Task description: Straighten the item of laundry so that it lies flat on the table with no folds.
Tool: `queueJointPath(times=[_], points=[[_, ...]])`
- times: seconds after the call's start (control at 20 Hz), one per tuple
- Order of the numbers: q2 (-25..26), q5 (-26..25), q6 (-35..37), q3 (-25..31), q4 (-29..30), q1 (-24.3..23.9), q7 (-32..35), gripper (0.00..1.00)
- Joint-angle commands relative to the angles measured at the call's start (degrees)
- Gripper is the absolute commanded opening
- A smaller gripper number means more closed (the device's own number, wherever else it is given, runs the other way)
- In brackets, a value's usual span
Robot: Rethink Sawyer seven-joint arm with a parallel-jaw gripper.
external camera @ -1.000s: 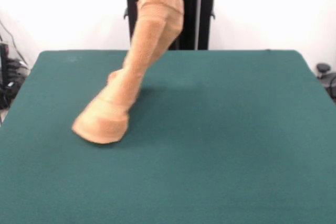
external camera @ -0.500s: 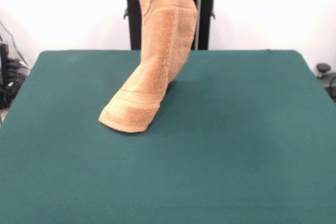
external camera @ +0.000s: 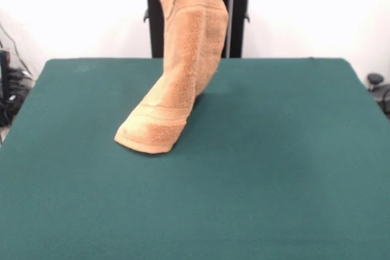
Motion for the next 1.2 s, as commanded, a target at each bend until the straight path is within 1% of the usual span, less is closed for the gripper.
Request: queueJointPath(times=[0.05,0.1,0.2,0.25,0.3,0.45,0.6,0.65,0.75,0.9,1.0,1.2], points=[[6.57,-6.07,-1.53,3.65,-0.51,-1.02,-0.38,0.0],[6.41,-7.0,1.3,3.08,-1.65,-0.49,0.6,0.0],[5.06,-9.02,10.62,1.44,-3.26,0.87,2.8,0.0],[3.54,-8.53,12.02,1.04,-2.02,1.32,3.52,0.0],[3.14,-9.38,12.41,0.95,-1.9,1.13,2.63,0.0],[2.24,-9.74,11.43,1.72,-0.81,0.82,1.46,0.0],[2.11,-11.14,12.86,2.61,-1.59,1.1,0.46,0.0],[1.8,-12.06,12.52,2.81,-1.47,1.02,-0.26,1.0],[1.54,-13.72,11.41,2.95,-1.62,1.16,-1.81,1.0],[1.27,-13.38,11.28,3.02,-1.27,1.01,-1.02,1.0],[1.33,-10.61,10.47,3.49,-0.25,0.87,1.62,1.0],[2.12,-10.66,7.53,3.61,0.39,-0.19,1.34,1.0]])
